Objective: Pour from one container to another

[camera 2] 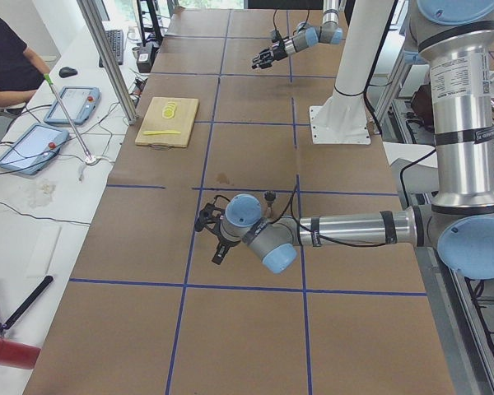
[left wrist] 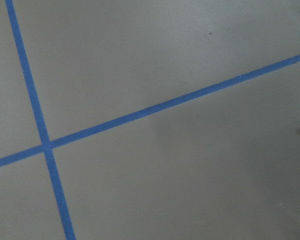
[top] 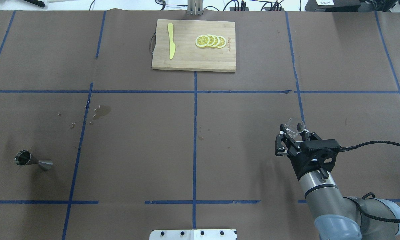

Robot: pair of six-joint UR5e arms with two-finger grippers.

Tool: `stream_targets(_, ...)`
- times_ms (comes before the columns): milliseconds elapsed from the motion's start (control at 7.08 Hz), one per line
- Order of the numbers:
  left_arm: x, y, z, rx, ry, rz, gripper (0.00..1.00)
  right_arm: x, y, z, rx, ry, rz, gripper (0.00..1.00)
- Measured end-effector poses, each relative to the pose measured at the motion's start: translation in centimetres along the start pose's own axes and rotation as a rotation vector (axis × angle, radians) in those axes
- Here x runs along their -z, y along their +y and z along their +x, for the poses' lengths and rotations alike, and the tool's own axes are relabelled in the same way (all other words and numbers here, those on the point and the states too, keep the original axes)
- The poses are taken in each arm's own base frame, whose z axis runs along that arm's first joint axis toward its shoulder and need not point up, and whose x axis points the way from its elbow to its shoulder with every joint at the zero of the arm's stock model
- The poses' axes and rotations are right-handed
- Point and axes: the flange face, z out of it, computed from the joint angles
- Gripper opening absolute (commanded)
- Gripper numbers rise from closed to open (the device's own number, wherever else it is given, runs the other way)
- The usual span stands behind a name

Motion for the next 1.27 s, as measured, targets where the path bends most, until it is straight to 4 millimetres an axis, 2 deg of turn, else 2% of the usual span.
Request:
stream_targets(282,1.3,-0.4,1.2,0.018,0.023,-0.012,1.00,-1.3,2.6,2.3,-0.005,0.001,0.012,0.00)
stream_targets(565,2.2,-0.4,1.4,0.023,0.022,-0.002,1.00,-2.2,4.8,5.5,-0.021,-0.005,0.028,0.00)
stream_targets(1270,3.0,0.4,1.6,0.029,0.017,0.005,1.00,-3.6,8.0,9.5,-0.027,-0.004,0.052,0.00)
